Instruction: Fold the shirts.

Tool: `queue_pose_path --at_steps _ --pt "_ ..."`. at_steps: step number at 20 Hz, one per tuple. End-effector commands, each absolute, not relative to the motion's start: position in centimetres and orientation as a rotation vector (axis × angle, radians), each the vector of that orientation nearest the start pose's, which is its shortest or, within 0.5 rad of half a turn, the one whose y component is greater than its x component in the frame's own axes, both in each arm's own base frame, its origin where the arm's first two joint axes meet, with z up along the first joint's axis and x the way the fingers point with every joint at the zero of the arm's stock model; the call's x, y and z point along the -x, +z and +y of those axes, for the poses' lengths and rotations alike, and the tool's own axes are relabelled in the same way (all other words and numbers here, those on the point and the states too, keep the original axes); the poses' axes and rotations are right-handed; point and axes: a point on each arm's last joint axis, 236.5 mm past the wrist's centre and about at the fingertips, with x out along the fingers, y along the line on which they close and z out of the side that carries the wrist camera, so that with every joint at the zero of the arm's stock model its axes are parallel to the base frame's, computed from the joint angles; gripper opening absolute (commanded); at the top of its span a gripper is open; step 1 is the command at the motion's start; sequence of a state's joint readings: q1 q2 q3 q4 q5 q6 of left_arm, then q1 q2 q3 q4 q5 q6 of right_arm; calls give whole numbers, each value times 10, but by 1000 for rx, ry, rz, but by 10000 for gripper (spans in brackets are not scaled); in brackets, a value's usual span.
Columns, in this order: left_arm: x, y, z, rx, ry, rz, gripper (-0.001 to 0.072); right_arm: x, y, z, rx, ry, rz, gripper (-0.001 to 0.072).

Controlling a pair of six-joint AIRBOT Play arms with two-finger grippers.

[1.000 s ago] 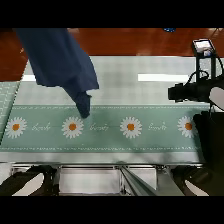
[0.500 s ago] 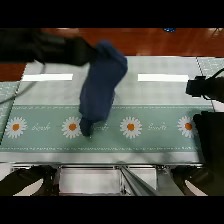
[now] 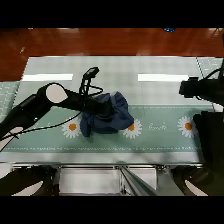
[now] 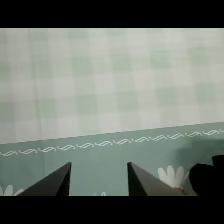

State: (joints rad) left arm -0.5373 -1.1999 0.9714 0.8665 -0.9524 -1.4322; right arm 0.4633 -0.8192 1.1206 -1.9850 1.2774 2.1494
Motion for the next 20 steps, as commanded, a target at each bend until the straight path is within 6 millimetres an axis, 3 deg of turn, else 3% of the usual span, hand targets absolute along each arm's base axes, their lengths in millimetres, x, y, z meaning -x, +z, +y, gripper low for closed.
queue_pose_path --at_steps 1,3,5,7,8,9,10,12,14,20 --pt "-276 28 -278 290 -768 1316 505 -331 149 72 61 -41 866 401" --pt "-309 59 -232 333 -710 1248 504 -328 148 22 40 -192 895 400" --pt "-338 77 -165 406 -565 1159 504 -310 146 -48 -82 -398 933 400" --pt "-342 62 -105 512 -406 1151 504 -291 127 -89 -271 -508 944 398" --pt "-332 41 -91 578 -358 1195 504 -288 106 -87 -391 -481 950 398" --pt "-315 13 -88 656 -330 1266 504 -289 78 -70 -509 -387 968 398" --pt "-296 -15 -93 724 -313 1343 504 -289 52 -43 -619 -276 1000 398" --pt "-263 -52 -111 775 -356 1452 504 -285 15 19 -776 -21 1051 399" --pt "-249 -73 -128 817 -384 1509 504 -276 -1 53 -850 97 1078 398" --pt "-243 -106 -165 771 -404 1592 497 -247 -20 89 -732 207 1214 398"
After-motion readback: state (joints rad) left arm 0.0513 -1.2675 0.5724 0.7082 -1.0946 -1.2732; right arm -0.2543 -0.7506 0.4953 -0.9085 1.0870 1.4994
